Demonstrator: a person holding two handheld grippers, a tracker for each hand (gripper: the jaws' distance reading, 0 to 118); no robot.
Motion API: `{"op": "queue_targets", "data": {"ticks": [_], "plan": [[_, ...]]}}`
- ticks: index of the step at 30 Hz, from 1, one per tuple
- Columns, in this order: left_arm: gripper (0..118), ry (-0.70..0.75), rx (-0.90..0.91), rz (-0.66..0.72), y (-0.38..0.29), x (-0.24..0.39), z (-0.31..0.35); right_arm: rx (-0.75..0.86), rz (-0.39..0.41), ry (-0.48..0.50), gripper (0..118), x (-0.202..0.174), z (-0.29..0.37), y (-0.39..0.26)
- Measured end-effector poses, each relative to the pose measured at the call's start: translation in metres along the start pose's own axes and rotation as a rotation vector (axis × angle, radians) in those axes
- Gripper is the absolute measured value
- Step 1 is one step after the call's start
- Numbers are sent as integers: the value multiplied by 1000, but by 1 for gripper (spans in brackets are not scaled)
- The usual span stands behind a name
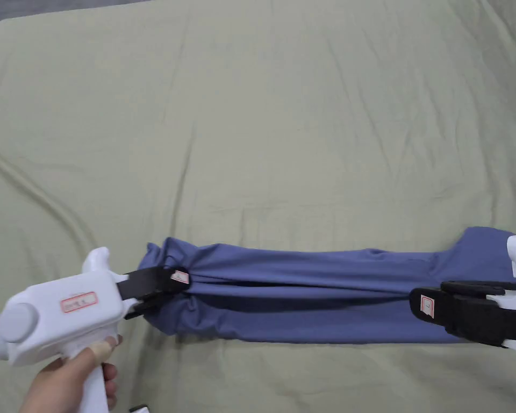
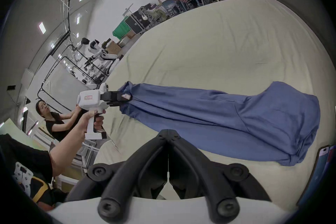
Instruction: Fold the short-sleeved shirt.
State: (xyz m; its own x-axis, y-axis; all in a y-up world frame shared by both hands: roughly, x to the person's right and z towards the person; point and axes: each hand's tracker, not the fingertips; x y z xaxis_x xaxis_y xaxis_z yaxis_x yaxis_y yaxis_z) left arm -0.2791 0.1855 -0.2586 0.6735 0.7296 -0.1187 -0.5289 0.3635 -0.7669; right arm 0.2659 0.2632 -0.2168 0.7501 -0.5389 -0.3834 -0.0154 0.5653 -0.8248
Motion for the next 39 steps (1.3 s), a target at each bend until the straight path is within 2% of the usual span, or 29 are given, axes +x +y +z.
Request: {"op": "queue_targets", "data": {"ticks": [1,3,7,10,12,14,17,21,26,27,28,29,30,31,33,34,35,36,37,38,39], "plan": [[12,6,18,11,3,-3,8,5,-5,2,3,0,1,0],[12,112,50,-33,13,0,21,11,-7,0,3,-1,3,1],[12,161,117,37,38,-16,56,26,0,-8,3,-6,5,1],[12,301,166,29,54,-21,81,28,2,-4,3,-8,4,1],[12,404,154,-4,53,-7,83,25,9,-11,3,-12,2,1],[12,391,140,-41,40,18,77,29,33,-54,3,-18,0,1],[12,298,99,-114,13,67,50,50,53,-114,3,-30,2,4],[12,214,-33,-184,-33,124,-23,81,82,-182,3,-51,4,6],[14,278,-182,-276,-79,137,-117,67,116,-242,3,-70,2,0],[21,326,-186,-283,-87,134,-132,61,120,-239,3,-71,1,-3],[39,338,-187,-284,-89,129,-140,54,122,-231,3,-72,1,-5],[63,303,-164,-276,-90,126,-138,46,121,-211,3,-73,1,-8],[93,222,-132,-248,-85,129,-126,40,117,-202,3,-71,0,-10],[118,137,-153,-209,-81,134,-112,36,114,-197,3,-70,0,-12],[118,60,-176,-182,-73,140,-85,34,110,-182,3,-68,2,-15],[118,13,-78,-179,-67,144,-62,38,102,-174,3,-66,5,-16],[116,15,-58,-197,-60,147,-46,43,93,-177,3,-65,7,-16],[103,54,-1,-213,-54,146,-29,52,85,-193,3,-67,9,-16],[47,133,41,-227,-50,146,-20,65,84,-216,3,-69,11,-16],[0,271,60,-257,-45,146,-19,76,86,-233,3,-74,12,-16],[0,381,54,-329,-48,147,-25,78,84,-230,3,-78,13,-17]]}}
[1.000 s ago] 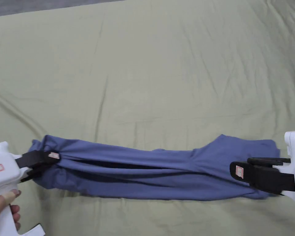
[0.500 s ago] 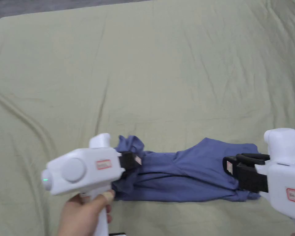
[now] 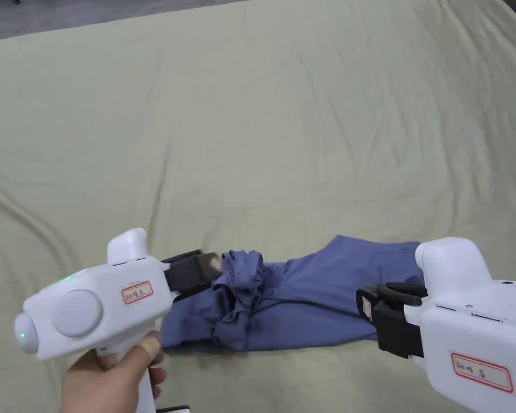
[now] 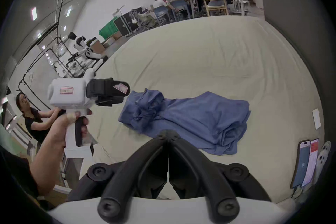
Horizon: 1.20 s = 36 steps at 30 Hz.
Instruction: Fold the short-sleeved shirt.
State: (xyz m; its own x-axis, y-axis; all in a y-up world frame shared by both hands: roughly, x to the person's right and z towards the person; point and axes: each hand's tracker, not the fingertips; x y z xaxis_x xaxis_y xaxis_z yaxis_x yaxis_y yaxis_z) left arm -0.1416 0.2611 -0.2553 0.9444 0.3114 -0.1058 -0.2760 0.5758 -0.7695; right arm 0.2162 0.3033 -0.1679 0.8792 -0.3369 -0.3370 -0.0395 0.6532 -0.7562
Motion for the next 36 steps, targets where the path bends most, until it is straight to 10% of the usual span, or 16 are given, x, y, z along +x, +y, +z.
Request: {"op": "queue_targets", "data": {"ticks": [11,19,25,26,28,31,36], "plan": [[0,12,-132,-286,-78,119,-98,-6,-45,33,3,-8,25,-6],[0,-298,-231,-165,-75,165,-95,7,-80,12,3,-5,42,-6],[2,-526,-83,45,-31,74,-26,43,-22,36,3,-27,38,4],[22,-530,-57,79,-23,49,-19,42,-10,46,3,-31,36,4],[118,-478,-37,81,-4,-8,-14,29,13,80,3,-40,30,5],[118,-274,26,146,5,-72,-30,0,0,157,3,-47,21,4],[118,-379,-181,264,5,-106,-79,-35,-26,214,3,-49,10,1]]}}
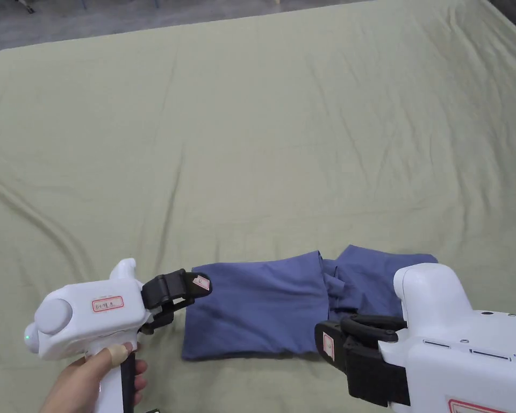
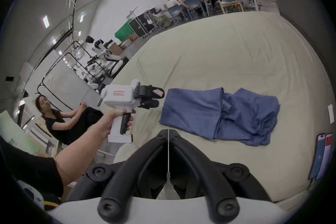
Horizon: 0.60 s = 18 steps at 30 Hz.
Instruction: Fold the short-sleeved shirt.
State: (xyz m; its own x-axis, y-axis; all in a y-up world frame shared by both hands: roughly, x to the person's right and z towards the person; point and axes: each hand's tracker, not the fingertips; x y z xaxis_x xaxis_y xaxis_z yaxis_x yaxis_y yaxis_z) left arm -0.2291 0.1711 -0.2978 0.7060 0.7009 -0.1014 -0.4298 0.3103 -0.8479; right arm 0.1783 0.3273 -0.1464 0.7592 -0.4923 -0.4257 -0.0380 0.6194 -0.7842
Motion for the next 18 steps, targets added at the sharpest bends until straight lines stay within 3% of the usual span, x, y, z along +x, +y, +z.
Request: {"op": "queue_targets", "data": {"ticks": [2,3,4,6,7,9,11,15,18], "plan": [[117,-67,-30,16,-5,3,-19,-6,13,5,3,-1,0,0],[106,-126,-23,30,-7,7,-27,-6,17,9,3,-1,1,-1],[92,-203,-2,44,-22,-7,-27,-7,22,11,3,-1,1,-1],[64,-168,35,21,-25,1,-38,-8,27,12,3,-1,1,-1],[29,-151,26,36,-24,1,-46,-9,26,11,3,-1,0,0],[24,-141,25,122,-30,-20,-46,-11,22,15,3,-2,-2,0],[23,-266,38,266,-33,-31,-38,-13,22,20,3,-3,-4,1],[21,-168,76,110,-38,-23,10,-9,39,28,3,-7,-2,0],[20,-120,92,136,-28,-24,51,-11,44,30,3,-8,-2,0]]}}
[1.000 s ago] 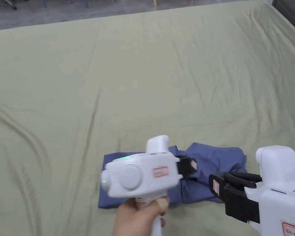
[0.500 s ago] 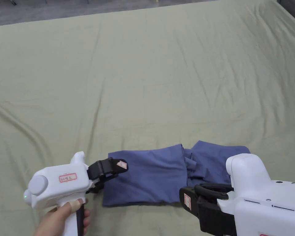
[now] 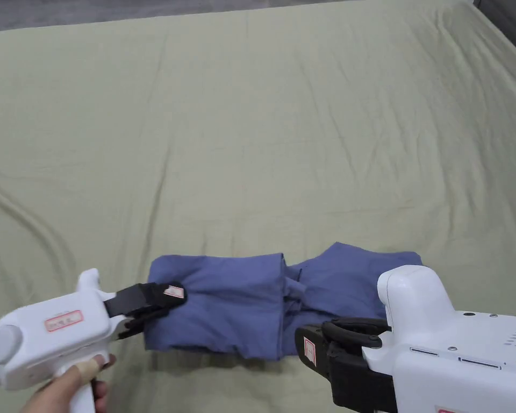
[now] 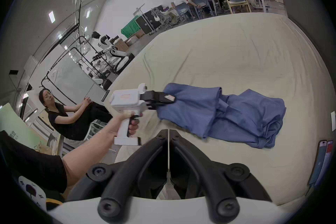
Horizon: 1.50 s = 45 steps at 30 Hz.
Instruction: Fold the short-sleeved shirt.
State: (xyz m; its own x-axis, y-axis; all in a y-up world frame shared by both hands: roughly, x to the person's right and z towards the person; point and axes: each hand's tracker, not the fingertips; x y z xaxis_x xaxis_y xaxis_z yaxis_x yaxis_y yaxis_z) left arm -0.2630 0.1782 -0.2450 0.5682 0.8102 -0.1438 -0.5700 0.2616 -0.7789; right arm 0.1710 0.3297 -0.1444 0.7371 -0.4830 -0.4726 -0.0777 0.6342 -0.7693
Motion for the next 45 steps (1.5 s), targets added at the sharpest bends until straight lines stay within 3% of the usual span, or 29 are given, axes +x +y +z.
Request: {"op": "queue_targets", "data": {"ticks": [6,10,14,19,25,26,27,28,29,30,31,34,35,37,38,40,42,45], "plan": [[20,347,108,-94,19,34,53,-4,-4,-9,3,-3,-2,0],[20,364,95,-22,3,56,39,-6,-4,-25,3,-4,-2,-1],[20,351,78,-42,-29,106,4,-5,-19,-35,3,1,4,-1],[20,296,-7,-144,-61,155,-73,8,-49,-61,4,11,11,-1],[20,345,-118,-278,-97,181,-170,12,-93,-89,4,26,20,-5],[23,377,-129,-300,-102,180,-184,12,-95,-93,4,28,21,-6],[42,406,-135,-310,-105,176,-194,12,-99,-96,4,30,22,-7],[83,393,-132,-317,-109,172,-199,13,-103,-100,4,33,23,-7],[107,260,-123,-310,-109,168,-197,14,-107,-102,4,35,24,-8],[118,153,-112,-277,-108,168,-192,15,-111,-104,4,37,25,-8],[118,70,-147,-244,-106,169,-187,17,-115,-105,4,39,25,-8],[118,9,-163,-125,-91,176,-156,29,-127,-95,4,44,29,-9],[111,-21,-134,-131,-87,175,-142,35,-131,-87,4,46,31,-9],[61,33,12,-158,-81,174,-112,48,-134,-75,4,51,36,-9],[43,86,94,-173,-79,174,-99,55,-136,-75,4,53,38,-8],[0,318,125,-224,-81,175,-101,65,-143,-89,4,57,42,-7],[0,361,48,-361,-91,174,-118,71,-151,-97,4,61,46,-8],[0,304,-111,-383,-121,180,-153,78,-163,-112,4,68,52,-9]]}}
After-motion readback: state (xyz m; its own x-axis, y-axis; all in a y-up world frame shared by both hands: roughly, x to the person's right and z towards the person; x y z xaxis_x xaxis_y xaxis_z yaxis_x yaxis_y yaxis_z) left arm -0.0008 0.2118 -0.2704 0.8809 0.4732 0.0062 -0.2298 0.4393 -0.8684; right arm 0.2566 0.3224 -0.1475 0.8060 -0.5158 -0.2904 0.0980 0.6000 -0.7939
